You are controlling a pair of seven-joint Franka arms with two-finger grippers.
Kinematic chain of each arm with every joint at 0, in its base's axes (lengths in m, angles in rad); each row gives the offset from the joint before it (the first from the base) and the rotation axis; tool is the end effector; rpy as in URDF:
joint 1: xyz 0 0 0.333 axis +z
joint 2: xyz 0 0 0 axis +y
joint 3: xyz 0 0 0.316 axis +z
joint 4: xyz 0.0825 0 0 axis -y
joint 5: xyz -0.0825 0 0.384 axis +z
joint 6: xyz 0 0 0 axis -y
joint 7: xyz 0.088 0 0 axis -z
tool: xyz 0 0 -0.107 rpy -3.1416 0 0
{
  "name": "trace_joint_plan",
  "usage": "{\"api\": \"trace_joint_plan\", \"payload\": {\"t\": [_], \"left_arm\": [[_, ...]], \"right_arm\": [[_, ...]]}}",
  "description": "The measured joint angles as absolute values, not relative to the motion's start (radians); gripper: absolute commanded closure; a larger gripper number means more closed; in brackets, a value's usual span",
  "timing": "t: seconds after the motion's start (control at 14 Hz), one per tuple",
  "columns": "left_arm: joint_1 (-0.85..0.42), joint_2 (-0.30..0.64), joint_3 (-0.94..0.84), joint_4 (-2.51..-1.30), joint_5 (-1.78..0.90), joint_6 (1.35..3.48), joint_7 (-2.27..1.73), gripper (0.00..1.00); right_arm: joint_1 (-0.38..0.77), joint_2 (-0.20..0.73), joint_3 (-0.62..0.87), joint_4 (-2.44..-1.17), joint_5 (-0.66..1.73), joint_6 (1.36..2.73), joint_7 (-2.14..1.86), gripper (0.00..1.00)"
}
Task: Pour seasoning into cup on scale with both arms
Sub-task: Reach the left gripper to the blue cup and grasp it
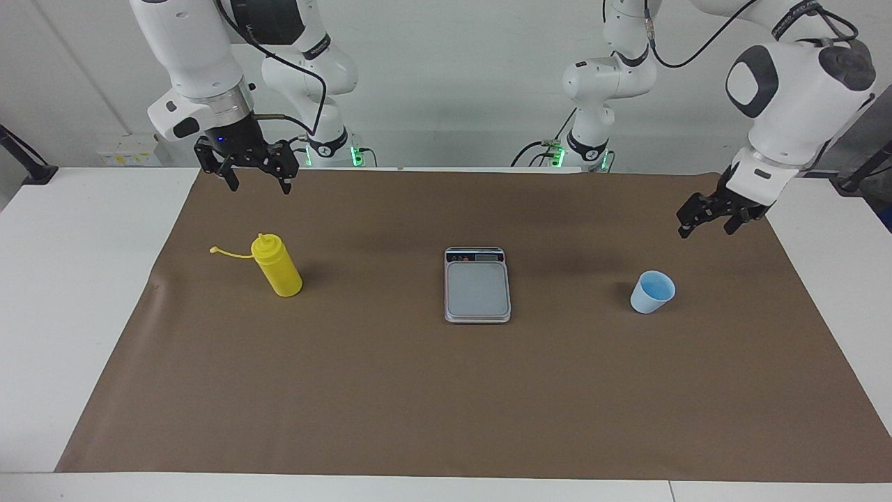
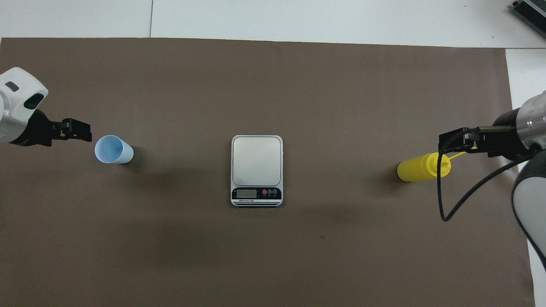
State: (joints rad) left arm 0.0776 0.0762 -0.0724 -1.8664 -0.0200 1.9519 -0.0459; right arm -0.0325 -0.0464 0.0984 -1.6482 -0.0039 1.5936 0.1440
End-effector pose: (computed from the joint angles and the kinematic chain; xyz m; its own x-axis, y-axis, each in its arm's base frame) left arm 0.5830 0.0026 0.4731 0.9982 0.0588 0.0083 0.0585 -0.9980 0.0246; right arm 0.5401 0.0365 0.6152 0.9969 -0.0781 -0.0071 -0.0780 -0.9969 0.0096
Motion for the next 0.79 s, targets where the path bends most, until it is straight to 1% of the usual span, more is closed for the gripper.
{"api": "trace_joint_plan", "payload": {"t": [0.29,0.57,0.79], "left_arm": [[0.112,0.109,-0.072,-1.939,-0.025,2.061,-0.047,0.0],[0.115,0.147,-0.074,-1.985,-0.027,2.146,-0.056,0.0],[0.115,0.159,-0.078,-2.042,-0.029,2.213,-0.066,0.0]], "right_arm": [[-0.033,-0.046,0.098,-1.648,-0.004,1.594,0.144,0.0],[-0.033,-0.046,0.098,-1.648,-0.004,1.594,0.144,0.0],[-0.033,-0.046,0.098,-1.648,-0.004,1.594,0.144,0.0]]}}
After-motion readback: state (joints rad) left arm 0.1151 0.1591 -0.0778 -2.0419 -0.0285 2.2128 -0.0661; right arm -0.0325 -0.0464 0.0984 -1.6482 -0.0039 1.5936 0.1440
